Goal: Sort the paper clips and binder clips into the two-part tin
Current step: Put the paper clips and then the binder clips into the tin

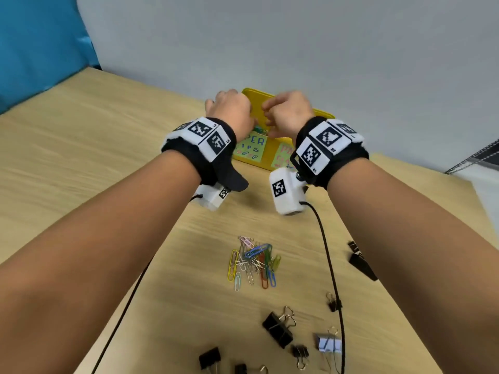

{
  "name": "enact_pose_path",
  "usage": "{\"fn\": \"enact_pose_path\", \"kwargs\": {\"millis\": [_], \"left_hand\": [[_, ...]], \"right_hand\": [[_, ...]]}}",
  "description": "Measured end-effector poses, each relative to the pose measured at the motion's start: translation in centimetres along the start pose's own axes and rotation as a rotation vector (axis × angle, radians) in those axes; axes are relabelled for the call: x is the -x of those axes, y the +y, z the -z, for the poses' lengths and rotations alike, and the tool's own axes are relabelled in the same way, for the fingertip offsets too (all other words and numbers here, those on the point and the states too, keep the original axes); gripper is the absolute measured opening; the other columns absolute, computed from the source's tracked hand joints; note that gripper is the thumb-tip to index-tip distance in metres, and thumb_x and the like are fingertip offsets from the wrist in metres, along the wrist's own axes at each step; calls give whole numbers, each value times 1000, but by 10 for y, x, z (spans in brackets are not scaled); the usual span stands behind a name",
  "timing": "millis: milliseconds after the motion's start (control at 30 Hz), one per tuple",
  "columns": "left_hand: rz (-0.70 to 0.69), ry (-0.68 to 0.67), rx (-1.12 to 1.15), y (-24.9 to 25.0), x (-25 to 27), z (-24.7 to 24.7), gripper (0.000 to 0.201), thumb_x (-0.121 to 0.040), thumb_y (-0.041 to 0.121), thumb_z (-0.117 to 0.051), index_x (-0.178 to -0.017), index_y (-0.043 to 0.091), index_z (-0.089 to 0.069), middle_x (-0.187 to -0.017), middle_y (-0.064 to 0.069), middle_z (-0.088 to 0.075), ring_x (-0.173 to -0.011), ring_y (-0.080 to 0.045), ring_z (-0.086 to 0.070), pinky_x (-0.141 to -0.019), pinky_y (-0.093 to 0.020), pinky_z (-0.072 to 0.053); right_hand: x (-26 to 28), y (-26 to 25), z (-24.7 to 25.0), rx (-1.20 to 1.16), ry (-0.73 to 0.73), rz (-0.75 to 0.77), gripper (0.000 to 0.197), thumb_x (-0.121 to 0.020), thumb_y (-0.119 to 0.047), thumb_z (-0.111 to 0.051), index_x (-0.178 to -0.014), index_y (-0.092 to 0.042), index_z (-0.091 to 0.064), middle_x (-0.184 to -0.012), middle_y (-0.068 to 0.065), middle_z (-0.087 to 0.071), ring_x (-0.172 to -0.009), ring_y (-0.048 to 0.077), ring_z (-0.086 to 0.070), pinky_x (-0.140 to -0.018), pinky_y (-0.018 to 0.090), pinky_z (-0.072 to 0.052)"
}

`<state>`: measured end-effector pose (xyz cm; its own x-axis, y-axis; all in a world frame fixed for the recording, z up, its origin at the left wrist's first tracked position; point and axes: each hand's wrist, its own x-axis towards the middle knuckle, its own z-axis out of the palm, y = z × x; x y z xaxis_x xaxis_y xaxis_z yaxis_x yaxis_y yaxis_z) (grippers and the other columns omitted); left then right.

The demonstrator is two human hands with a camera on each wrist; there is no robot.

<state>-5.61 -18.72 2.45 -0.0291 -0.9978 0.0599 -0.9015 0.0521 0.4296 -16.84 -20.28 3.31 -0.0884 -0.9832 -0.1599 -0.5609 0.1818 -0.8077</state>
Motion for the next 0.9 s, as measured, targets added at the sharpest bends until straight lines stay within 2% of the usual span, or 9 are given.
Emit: {"fn": "enact_pose_path", "kwargs": {"millis": [67, 133, 200, 267, 367, 433, 533, 767, 900], "left_hand": [[-52, 34, 61, -6, 23, 0, 30, -90, 25, -56, -115, 12, -69, -123, -15, -60, -120, -32, -52, -101, -38, -40], [-116, -52, 101, -12, 54, -6, 24, -88, 16, -58, -105, 12, -74, -113, -14, -68, -109, -31, -61, -94, -34, -46], [-167, -291, 71, -15, 86, -15, 26, -85, 10, -59, -108, 12, -73, -113, -11, -70, -108, -27, -62, -91, -29, -47], [-222, -600, -69, -18, 114, -28, 46, -82, 11, -64, -127, 18, -60, -125, -8, -62, -114, -24, -58, -94, -27, -45], [-281, -808, -262, -22, 139, -44, 80, -72, 24, -76, -143, 25, -37, -132, -10, -40, -122, -29, -44, -102, -39, -44], [-280, -799, -296, -23, 149, -49, 86, -67, 27, -80, -141, 22, -36, -129, -10, -36, -121, -30, -39, -101, -45, -43], [-266, -732, -280, -20, 160, -56, 80, -68, 22, -80, -135, 14, -38, -128, -12, -39, -119, -30, -43, -98, -42, -46], [-187, -600, -183, -13, 168, -60, 37, -89, 7, -57, -124, -1, -48, -125, -20, -55, -113, -33, -56, -90, -34, -46], [-136, -532, -151, -8, 173, -62, 30, -91, 1, -48, -120, -3, -53, -124, -21, -58, -114, -33, -57, -91, -33, -46]], "right_hand": [[28, 4, 1, 113, 3, 43, 33, -84, 2, -44, -64, -21, -58, -71, 5, -60, -61, 20, -58, -53, 32, -56], [58, 15, 1, 298, -169, 30, 29, -86, 1, -44, -71, -15, -63, -65, 5, -59, -60, 23, -59, -53, 34, -54], [88, 32, -1, 557, -438, -21, 25, -88, 0, -46, -95, -7, -68, -74, 8, -61, -70, 24, -60, -55, 31, -53], [114, 48, -5, 826, -630, -39, 33, -83, -2, -56, -114, -9, -65, -92, 5, -61, -79, 19, -57, -52, 22, -48], [142, 72, -9, 908, -684, -96, 65, -71, -15, -76, -129, -15, -47, -122, 5, -52, -95, 20, -55, -58, 25, -51], [155, 82, -14, 880, -655, -114, 81, -63, -27, -83, -131, -17, -40, -128, 8, -47, -108, 26, -55, -77, 41, -57], [164, 92, -26, 901, -569, -42, 84, -61, -38, -83, -130, -15, -40, -127, 10, -44, -115, 27, -51, -95, 40, -48], [163, 96, -47, 845, -409, 82, 50, -74, -25, -75, -116, -5, -55, -118, 15, -61, -108, 30, -57, -83, 33, -47], [160, 99, -50, 740, -338, 71, 29, -79, -12, -66, -107, -6, -64, -110, 14, -67, -103, 28, -62, -74, 29, -48]]}}
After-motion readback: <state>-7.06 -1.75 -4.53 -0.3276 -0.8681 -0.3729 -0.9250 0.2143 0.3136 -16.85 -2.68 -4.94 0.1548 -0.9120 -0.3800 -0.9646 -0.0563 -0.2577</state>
